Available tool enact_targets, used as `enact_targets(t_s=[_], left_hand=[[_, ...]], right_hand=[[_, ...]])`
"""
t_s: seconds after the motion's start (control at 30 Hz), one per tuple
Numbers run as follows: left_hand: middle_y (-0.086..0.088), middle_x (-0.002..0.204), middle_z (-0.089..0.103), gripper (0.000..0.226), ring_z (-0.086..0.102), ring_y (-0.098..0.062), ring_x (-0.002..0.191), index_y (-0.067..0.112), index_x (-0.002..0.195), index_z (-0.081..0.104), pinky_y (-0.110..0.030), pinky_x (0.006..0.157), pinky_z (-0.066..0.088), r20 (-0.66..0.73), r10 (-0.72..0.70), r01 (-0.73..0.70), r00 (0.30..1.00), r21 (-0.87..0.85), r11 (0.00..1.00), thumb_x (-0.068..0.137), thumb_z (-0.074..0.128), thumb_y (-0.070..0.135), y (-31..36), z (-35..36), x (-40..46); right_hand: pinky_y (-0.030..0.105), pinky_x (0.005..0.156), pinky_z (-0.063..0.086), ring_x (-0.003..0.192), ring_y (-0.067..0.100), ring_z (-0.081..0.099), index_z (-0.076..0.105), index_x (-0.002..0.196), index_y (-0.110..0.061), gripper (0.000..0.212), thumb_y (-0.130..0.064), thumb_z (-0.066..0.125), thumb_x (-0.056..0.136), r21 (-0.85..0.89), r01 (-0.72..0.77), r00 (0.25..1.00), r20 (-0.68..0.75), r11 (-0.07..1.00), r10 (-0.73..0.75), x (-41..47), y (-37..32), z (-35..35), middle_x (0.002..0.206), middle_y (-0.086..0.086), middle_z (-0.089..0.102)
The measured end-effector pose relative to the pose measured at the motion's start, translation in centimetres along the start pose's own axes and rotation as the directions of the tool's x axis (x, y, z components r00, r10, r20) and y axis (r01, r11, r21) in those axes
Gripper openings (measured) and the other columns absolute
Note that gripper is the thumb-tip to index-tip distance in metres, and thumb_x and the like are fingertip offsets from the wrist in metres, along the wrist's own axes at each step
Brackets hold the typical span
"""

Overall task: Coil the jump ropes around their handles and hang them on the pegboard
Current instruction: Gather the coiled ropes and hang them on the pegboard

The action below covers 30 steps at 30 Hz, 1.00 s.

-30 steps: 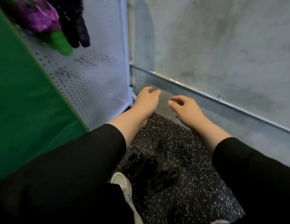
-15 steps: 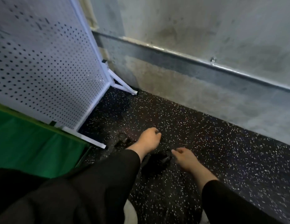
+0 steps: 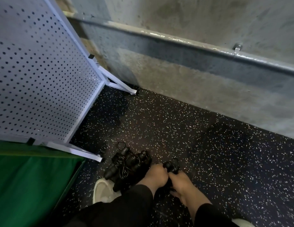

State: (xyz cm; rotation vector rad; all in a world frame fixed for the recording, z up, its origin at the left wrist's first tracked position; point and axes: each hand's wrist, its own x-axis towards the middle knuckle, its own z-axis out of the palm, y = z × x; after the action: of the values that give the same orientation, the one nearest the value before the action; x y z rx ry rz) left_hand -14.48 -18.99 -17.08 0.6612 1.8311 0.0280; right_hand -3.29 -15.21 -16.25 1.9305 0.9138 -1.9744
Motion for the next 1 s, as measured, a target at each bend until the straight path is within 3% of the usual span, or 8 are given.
enact_targets(t_s=[0.2,0.37,0.47,0.57,0.67,0.8,0.87,1.0], left_hand=[[0.001,0.131,0.063,0.038,0.059,-0.017,0.123,0.017,0.141,0.058,-0.033,0.11,0.044,-0.159,0.094,-0.147,0.983,-0.365,0.919,0.107,0.044,0.027,1.8,-2.0,-1.2],[0.001,0.143,0.054,0.045,0.052,-0.015,0.132,0.019,0.147,0.051,-0.039,0.116,0.04,-0.397,0.166,-0.349,0.903,-0.449,0.822,0.104,0.051,0.033,5.0,-5.7,-3.9],[0.0,0.137,0.057,0.036,0.054,-0.014,0.127,0.016,0.139,0.058,-0.037,0.114,0.042,-0.522,0.212,-0.475,0.826,-0.441,0.761,0.104,0.053,0.026,6.9,-8.7,-6.4],[-0.002,0.13,0.064,0.034,0.06,-0.016,0.12,0.016,0.134,0.064,-0.042,0.109,0.047,-0.621,0.26,-0.598,0.739,-0.429,0.677,0.102,0.055,0.025,8.9,-12.1,-10.2],[-0.001,0.125,0.066,0.025,0.062,-0.015,0.117,0.022,0.125,0.068,-0.041,0.107,0.048,-0.71,0.297,-0.702,0.638,-0.378,0.604,0.102,0.056,0.024,10.4,-15.2,-14.8],[0.004,0.125,0.064,0.028,0.062,-0.011,0.113,0.026,0.128,0.062,-0.039,0.103,0.052,-0.78,0.295,-0.795,0.552,-0.386,0.467,0.101,0.06,0.029,11.9,-18.8,-21.9],[0.009,0.121,0.061,0.036,0.061,-0.007,0.108,0.026,0.135,0.056,-0.032,0.096,0.054,-0.803,0.282,-0.825,0.526,-0.399,0.401,0.1,0.063,0.029,12.4,-20.5,-25.4],[0.003,0.119,0.065,0.023,0.064,-0.009,0.106,0.025,0.121,0.065,-0.03,0.093,0.054,-0.837,0.285,-0.865,0.467,-0.365,0.345,0.098,0.064,0.03,12.5,-23.3,-30.8]], right_hand=[[0.024,0.083,0.052,0.101,0.009,0.064,0.054,0.135,-0.021,0.041,-0.02,0.067,0.096,-0.024,0.383,0.911,-0.156,0.924,-0.382,-1.1,-2.5,-0.7,0.114,-0.005,0.067],[0.041,0.11,0.047,0.124,0.017,0.058,0.043,0.152,-0.025,0.067,-0.023,0.072,0.092,0.013,0.576,0.801,-0.207,0.817,-0.561,-5.3,-7.4,-1.1,0.14,-0.001,0.058],[0.027,0.109,0.038,0.125,0.011,0.046,0.039,0.154,-0.022,0.068,-0.021,0.07,0.094,-0.077,0.695,0.68,-0.253,0.715,-0.688,-9.5,-11.0,-1.0,0.141,-0.004,0.044],[0.034,0.114,0.04,0.124,0.01,0.051,0.053,0.145,-0.027,0.057,-0.026,0.071,0.091,-0.162,0.809,0.523,-0.239,0.565,-0.818,-14.5,-14.4,-1.0,0.141,-0.002,0.048],[0.026,0.093,0.055,0.11,0.008,0.064,0.059,0.132,-0.034,0.045,-0.028,0.072,0.09,-0.184,0.868,0.44,-0.143,0.461,-0.886,-19.9,-16.9,-1.2,0.123,-0.007,0.066],[0.001,0.068,0.043,0.094,-0.016,0.062,0.058,0.133,-0.025,0.044,-0.013,0.071,0.093,-0.168,0.932,0.318,-0.046,0.321,-0.947,-26.8,-19.4,-1.3,0.114,-0.011,0.068],[0.002,0.073,0.044,0.093,-0.021,0.06,0.057,0.135,-0.025,0.047,-0.014,0.073,0.092,-0.162,0.952,0.262,-0.019,0.262,-0.965,-29.9,-20.4,-0.9,0.115,-0.014,0.068],[0.025,0.1,0.051,0.112,0.0,0.065,0.055,0.139,-0.025,0.054,-0.013,0.075,0.09,-0.043,0.982,0.187,0.021,0.186,-0.982,-34.3,-21.8,0.3,0.123,-0.012,0.07]])
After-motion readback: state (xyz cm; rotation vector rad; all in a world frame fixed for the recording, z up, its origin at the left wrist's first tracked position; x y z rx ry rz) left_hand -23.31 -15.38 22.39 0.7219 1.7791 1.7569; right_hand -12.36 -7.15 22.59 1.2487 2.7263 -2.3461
